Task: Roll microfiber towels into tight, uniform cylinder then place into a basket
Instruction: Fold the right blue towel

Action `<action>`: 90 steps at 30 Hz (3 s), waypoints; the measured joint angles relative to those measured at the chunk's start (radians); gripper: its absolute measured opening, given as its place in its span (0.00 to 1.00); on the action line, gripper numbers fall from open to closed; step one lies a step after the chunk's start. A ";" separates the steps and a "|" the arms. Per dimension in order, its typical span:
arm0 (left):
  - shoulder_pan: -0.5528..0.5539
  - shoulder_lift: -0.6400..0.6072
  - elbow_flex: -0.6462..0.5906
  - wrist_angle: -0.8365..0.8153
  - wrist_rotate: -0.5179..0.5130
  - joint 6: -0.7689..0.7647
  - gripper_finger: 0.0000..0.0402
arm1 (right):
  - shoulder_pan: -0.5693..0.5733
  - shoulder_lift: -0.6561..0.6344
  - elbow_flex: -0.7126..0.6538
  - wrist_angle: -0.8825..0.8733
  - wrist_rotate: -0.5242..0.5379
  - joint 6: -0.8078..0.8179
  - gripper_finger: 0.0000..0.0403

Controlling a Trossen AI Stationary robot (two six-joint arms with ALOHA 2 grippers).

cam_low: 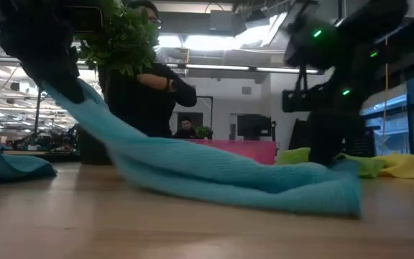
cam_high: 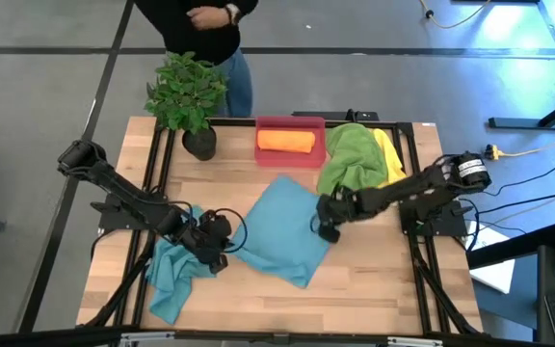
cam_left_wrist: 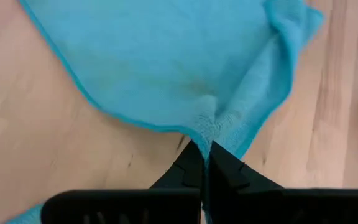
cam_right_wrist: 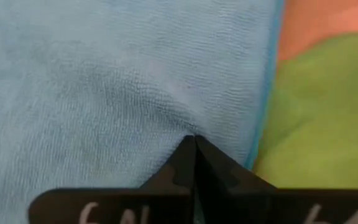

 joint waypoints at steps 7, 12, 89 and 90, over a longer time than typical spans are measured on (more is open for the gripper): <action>-0.028 0.037 0.000 0.101 -0.122 -0.043 0.00 | -0.164 -0.030 0.038 -0.018 0.006 -0.152 0.05; -0.027 0.102 0.000 0.129 -0.121 -0.041 0.00 | -0.148 -0.128 0.078 -0.021 -0.122 -0.178 0.07; -0.027 0.164 0.000 0.267 -0.198 0.346 0.10 | 0.330 0.126 -0.080 0.759 -0.130 0.133 0.01; -0.027 0.153 0.000 0.260 -0.198 0.347 0.13 | 0.331 0.126 -0.080 0.759 -0.122 0.127 0.01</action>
